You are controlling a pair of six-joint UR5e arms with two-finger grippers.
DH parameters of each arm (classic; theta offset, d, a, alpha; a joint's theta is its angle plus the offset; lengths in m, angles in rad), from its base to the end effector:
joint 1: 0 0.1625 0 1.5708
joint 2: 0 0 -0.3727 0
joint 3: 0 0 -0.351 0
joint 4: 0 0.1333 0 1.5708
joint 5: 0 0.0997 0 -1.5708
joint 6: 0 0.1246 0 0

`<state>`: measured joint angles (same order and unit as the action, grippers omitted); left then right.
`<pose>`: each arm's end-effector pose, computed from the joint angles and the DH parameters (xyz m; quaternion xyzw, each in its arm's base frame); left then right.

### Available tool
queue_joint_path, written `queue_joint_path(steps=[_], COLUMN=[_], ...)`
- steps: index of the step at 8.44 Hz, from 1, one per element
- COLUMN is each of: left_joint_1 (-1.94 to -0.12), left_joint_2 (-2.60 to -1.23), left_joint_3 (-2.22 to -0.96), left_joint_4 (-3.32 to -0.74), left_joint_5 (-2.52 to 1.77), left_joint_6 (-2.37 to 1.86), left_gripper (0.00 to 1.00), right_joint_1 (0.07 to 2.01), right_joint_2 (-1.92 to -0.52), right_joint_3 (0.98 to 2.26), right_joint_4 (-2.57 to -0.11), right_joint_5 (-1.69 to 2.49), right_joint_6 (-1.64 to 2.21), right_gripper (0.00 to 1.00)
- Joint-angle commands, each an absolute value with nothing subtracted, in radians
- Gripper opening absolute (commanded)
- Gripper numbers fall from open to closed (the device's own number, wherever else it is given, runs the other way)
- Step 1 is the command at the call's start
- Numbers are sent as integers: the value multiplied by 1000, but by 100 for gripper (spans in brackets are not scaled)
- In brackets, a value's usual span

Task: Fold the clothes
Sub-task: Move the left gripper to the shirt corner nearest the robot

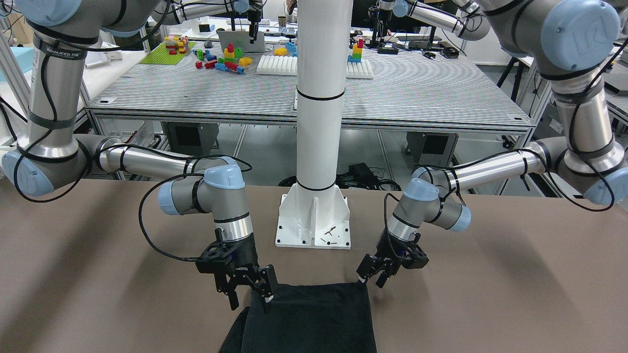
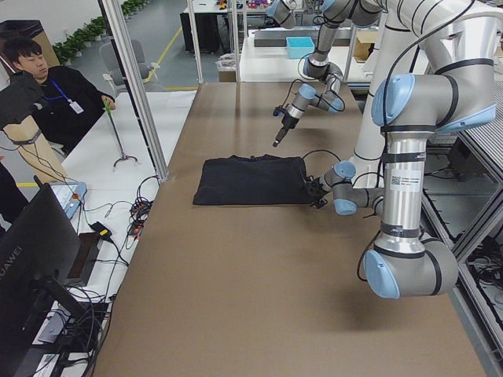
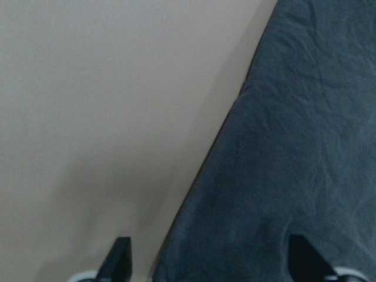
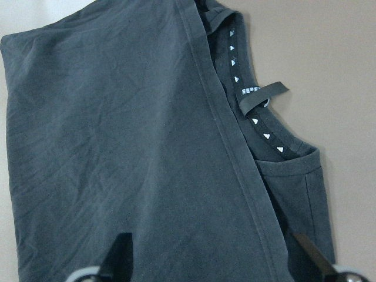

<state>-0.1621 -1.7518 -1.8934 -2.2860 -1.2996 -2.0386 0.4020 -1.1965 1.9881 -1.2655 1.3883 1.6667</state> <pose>0.4878 -0.2487 0.3075 0.0232 0.5774 -0.3252 0.7485 -0.4336 -0.3538 0.2269 0.1560 -0.5013 0.2554 0.8119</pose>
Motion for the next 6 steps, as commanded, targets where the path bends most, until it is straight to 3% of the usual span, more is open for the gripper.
queue_joint_path(steps=[1,6], left_joint_1=[-156,-137], left_joint_2=[-1761,-1773], left_joint_3=[-1885,-1868], left_joint_4=[-2284,-2284], left_joint_5=[-1287,-1263], left_joint_6=[-2045,-2045], left_gripper=[94,91], right_joint_1=[402,402], right_joint_2=[-1197,-1198], right_joint_3=[1988,1970], right_joint_4=[-1266,-1227], right_joint_5=[1388,1388], right_joint_6=[1667,1667], right_gripper=[93,93])
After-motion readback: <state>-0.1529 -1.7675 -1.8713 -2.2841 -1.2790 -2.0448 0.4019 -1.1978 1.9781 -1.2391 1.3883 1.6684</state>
